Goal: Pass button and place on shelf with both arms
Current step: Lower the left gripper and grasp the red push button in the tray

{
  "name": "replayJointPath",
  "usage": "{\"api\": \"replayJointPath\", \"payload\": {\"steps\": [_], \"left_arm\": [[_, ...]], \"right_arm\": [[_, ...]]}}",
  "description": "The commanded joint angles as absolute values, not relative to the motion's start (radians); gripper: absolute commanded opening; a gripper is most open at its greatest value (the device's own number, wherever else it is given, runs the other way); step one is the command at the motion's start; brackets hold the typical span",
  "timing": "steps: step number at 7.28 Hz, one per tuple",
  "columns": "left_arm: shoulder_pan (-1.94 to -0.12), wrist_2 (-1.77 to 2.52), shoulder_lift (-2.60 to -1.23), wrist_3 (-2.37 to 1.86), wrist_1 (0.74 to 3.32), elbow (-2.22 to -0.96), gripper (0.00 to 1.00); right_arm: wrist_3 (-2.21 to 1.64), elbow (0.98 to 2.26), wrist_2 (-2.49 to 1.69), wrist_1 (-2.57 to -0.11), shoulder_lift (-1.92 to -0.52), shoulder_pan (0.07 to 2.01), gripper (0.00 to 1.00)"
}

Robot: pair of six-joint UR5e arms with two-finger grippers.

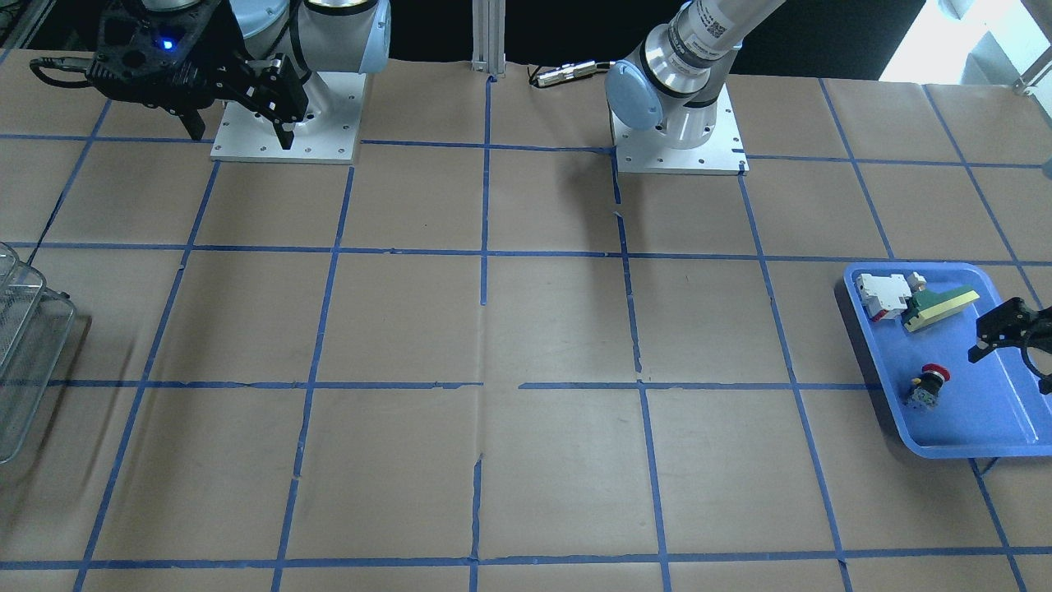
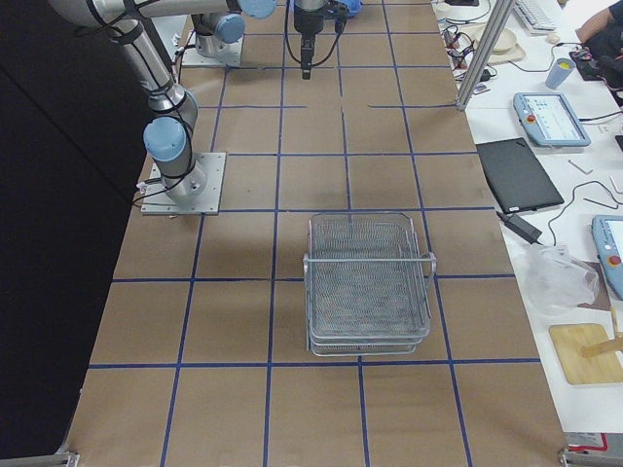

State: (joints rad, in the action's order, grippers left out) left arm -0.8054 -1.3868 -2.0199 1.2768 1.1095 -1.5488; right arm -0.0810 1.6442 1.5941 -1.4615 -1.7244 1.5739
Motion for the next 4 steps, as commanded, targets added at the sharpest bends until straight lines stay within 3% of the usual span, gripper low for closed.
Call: {"api": "replayJointPath", "payload": {"steps": [1,4], "left_arm": [[-0.74,-1.324,-2.045,1.436,1.034,-1.644,0.98],[-0.701,-1.243,-2.054,1.479,0.899,-1.767,0.98]], "right_arm": [[-0.075,1.658,1.591,-1.457,-1.718,1.572,1.0],[-0.081,1.697,1.586,-1.486,-1.723,1.571,1.0]]}}
